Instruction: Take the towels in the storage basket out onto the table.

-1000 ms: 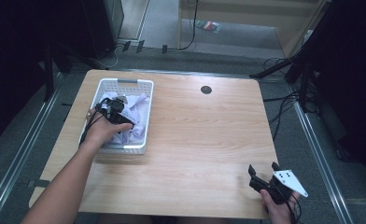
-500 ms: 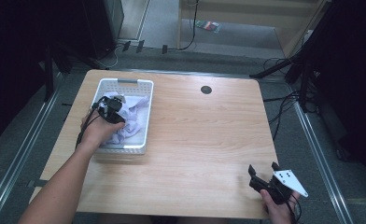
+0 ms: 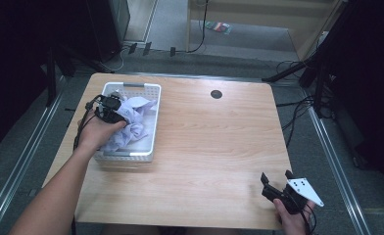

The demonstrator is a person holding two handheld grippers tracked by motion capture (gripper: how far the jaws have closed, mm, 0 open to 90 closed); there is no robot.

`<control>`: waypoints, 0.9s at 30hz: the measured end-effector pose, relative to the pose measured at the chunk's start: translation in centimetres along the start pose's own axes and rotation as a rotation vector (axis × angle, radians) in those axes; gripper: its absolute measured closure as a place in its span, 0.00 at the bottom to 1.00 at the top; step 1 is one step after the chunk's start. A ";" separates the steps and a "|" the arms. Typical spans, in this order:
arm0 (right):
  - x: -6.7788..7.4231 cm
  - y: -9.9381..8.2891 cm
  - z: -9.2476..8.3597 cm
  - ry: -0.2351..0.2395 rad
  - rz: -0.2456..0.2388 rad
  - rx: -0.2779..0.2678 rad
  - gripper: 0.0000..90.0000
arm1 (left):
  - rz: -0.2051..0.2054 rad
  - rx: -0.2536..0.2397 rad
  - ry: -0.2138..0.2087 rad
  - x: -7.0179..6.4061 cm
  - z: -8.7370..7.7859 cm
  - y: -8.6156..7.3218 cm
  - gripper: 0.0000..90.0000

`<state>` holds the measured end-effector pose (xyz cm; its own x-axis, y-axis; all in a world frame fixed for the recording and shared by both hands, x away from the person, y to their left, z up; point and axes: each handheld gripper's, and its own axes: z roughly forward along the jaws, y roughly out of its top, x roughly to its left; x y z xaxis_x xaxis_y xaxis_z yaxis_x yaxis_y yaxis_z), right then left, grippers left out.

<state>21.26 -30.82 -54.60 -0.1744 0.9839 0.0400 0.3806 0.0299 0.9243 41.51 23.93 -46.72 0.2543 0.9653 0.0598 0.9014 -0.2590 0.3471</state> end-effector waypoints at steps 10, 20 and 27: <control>0.0 0.0 0.0 -0.003 -0.002 0.002 0.14 | 0.015 -0.051 -0.003 0.2 -3.3 0.4 0.65; 0.0 0.0 0.0 -0.002 -0.001 0.003 0.14 | 0.032 -0.086 -0.002 0.2 -6.1 1.0 0.64; 0.0 0.0 0.0 -0.003 -0.002 0.003 0.14 | 0.046 -0.107 -0.015 0.0 -7.6 1.4 0.63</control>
<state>21.26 -30.78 -54.59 -0.1725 0.9843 0.0376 0.3831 0.0319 0.9232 40.10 23.84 -39.10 0.3003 0.9517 0.0645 0.8461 -0.2969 0.4427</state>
